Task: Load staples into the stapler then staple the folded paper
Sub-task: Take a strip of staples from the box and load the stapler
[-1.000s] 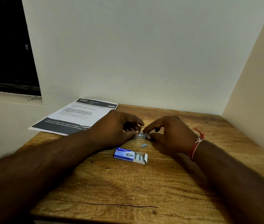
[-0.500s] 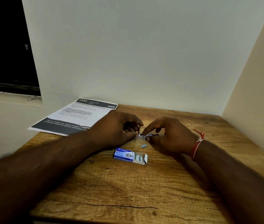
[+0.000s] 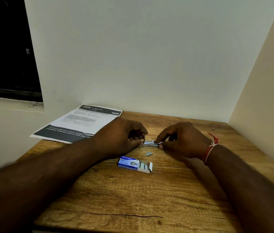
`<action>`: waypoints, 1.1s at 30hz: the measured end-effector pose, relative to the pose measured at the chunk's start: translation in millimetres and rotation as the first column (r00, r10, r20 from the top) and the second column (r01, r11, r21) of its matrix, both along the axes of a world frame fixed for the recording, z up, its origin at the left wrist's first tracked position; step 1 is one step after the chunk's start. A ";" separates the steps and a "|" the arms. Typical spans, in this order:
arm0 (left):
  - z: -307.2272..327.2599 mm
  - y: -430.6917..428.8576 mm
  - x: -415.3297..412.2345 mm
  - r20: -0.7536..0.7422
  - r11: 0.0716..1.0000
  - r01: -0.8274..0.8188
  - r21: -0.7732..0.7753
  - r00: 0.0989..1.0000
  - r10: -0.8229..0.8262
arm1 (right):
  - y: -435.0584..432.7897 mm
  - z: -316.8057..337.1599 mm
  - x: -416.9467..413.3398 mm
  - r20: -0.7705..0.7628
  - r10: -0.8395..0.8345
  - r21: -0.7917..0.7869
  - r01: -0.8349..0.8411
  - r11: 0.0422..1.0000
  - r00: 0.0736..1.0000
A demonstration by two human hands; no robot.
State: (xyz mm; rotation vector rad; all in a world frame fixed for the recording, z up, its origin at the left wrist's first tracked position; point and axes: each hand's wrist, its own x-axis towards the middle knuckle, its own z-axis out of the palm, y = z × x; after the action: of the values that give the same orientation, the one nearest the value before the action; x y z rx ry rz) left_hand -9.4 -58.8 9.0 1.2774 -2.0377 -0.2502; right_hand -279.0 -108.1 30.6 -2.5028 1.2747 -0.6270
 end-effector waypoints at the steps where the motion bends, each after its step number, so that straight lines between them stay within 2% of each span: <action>1: -0.2 -0.1 -0.1 0.003 1.000 -0.001 -0.002 1.000 0.001 | -0.1 0.2 -0.5 0.003 -0.003 0.004 0.003 1.000 1.000; 14: -1.9 0.4 -6.4 0.063 0.999 0.026 -0.032 0.998 -0.024 | -1.8 1.1 -3.0 0.084 -0.031 0.090 0.023 0.996 0.996; 21: -7.9 -16.8 -14.7 0.168 0.994 0.096 -0.059 0.982 -0.085 | -0.1 -1.3 -0.5 0.097 -0.011 0.085 0.003 0.996 0.995; 33: -7.8 -15.5 -5.3 0.184 0.993 0.117 -0.016 0.976 -0.112 | -1.2 -3.2 1.3 0.078 -0.015 0.056 0.011 0.998 0.997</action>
State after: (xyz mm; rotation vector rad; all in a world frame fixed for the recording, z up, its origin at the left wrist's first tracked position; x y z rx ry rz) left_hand -14.7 -74.3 1.2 1.2057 -2.2672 -0.1629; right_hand -277.6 -109.4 27.4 -2.4025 1.2637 -0.6768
